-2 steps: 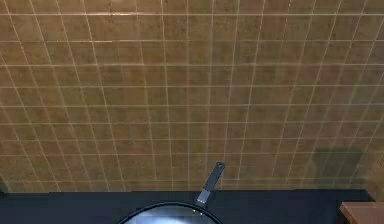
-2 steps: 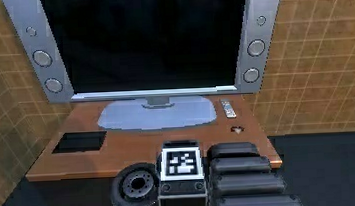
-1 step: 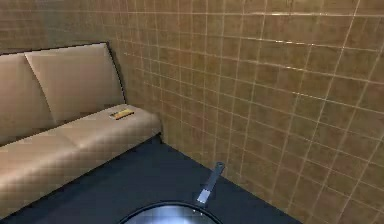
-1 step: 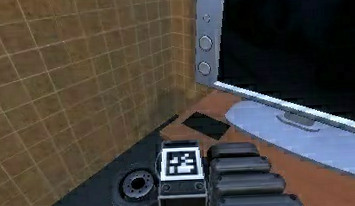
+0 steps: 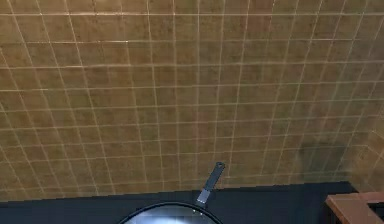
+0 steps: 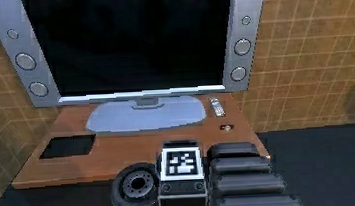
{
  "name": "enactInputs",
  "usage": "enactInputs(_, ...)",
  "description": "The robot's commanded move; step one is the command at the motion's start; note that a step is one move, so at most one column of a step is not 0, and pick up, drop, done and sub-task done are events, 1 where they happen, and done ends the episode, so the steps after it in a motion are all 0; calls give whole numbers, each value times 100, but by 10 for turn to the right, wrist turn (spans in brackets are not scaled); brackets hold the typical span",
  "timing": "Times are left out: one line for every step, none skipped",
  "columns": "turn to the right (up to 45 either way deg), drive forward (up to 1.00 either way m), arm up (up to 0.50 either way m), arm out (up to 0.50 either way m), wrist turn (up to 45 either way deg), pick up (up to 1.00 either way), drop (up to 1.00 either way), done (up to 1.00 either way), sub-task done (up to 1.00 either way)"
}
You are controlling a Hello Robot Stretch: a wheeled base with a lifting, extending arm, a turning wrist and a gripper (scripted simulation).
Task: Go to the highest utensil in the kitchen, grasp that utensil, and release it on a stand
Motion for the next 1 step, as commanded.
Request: enactInputs(450, 0, 0, 0, 0, 0, 0, 0, 0)
